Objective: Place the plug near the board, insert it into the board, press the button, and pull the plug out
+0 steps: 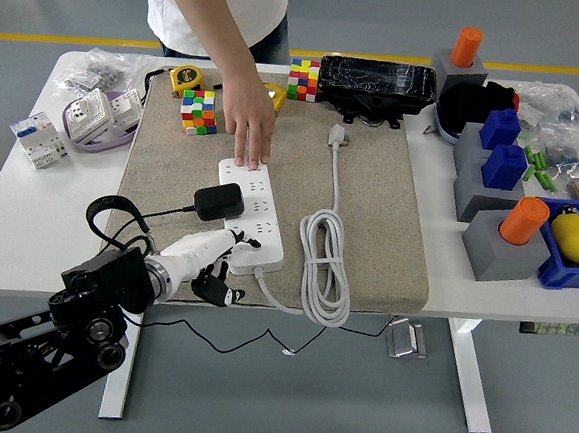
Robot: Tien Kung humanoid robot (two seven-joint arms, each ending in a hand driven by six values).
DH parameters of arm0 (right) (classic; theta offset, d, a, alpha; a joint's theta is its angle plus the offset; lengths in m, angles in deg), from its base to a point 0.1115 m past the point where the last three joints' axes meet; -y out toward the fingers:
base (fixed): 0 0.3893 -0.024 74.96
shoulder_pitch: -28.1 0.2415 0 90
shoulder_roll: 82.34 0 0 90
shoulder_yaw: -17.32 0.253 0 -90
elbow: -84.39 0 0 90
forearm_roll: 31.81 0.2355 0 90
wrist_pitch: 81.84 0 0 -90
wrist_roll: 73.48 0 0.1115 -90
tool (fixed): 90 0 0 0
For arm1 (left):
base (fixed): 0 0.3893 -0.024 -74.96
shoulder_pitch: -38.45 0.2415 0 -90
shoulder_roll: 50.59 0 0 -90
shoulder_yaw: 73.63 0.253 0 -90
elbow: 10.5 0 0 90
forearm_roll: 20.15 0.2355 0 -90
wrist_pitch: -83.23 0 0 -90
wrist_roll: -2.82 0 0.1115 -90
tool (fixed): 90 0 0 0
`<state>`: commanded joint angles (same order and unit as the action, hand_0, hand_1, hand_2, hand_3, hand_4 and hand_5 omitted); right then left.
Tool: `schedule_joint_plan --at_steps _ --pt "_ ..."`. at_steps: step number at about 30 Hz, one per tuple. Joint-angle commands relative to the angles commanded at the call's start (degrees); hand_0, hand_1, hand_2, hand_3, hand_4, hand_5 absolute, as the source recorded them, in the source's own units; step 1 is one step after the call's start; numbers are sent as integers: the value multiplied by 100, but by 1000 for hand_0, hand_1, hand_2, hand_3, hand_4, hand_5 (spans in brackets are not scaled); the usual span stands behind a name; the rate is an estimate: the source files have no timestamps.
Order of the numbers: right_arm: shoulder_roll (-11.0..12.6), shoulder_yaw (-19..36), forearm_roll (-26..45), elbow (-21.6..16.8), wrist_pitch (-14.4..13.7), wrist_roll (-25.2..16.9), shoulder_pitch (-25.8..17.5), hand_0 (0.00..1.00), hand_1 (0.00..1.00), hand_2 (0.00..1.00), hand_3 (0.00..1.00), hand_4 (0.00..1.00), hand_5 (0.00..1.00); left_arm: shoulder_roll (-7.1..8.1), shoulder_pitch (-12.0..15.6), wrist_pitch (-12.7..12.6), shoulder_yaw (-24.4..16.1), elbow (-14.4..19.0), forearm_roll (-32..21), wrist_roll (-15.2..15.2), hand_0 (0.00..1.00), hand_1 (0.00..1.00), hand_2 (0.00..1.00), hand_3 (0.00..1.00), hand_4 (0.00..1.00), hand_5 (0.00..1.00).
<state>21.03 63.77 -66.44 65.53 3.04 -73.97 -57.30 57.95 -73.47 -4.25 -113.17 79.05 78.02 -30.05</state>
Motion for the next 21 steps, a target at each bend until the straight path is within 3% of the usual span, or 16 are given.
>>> schedule_joint_plan --at_steps 15,16,17,21 --pt "-11 66 -27 -1 -1 2 -26 601 639 636 554 953 489 -13 47 105 5 -112 -78 -73 71 74 155 812 759 2" --pt "-10 67 -26 -2 -2 1 -28 601 639 636 554 953 489 -12 58 66 -22 -93 -116 -4 71 74 155 812 759 2" --pt "-9 67 -26 -2 -2 1 -27 602 639 636 554 953 489 -9 73 -1 -75 -67 -192 93 83 69 164 697 641 80" --pt "-14 73 -26 -1 -1 1 -26 602 639 636 554 953 489 1 96 -388 -248 -86 -671 766 83 69 164 697 641 80"
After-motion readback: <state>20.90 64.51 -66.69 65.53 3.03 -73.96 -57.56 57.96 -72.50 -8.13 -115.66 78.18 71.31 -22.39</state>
